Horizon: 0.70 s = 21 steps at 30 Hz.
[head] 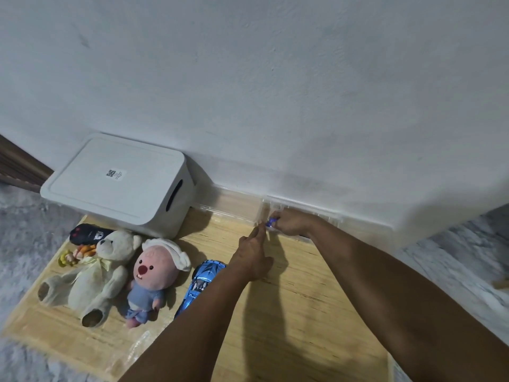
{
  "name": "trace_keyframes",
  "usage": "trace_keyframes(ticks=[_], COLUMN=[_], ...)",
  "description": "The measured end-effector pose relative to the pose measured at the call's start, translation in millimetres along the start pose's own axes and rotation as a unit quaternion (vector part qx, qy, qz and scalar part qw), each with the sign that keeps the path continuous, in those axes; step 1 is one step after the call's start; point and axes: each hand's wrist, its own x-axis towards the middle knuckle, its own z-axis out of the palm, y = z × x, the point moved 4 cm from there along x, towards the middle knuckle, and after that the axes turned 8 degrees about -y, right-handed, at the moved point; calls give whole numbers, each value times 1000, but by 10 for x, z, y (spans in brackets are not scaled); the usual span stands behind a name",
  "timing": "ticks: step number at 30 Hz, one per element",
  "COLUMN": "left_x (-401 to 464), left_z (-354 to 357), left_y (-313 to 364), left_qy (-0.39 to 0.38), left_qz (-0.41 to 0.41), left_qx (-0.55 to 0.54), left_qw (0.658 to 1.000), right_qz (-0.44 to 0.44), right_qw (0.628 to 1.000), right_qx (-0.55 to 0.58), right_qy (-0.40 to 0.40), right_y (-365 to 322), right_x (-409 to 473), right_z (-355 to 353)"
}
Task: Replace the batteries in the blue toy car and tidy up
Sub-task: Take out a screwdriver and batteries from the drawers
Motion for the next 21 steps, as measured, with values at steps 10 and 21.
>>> trace_keyframes(ticks=[10,21], left_x=[60,80], left_z=[4,6], left_y=[-20,-2], left_qy=[2,1], left_qz=[3,-2], left_qx=[18,21], left_qw=[1000,1000], right_qz=[79,89], right_qw=[983,992], right_qx=[-154,-67], right_qy=[59,-51], right_y=[287,401], right_x=[-102,-139], right_z=[-26,-87])
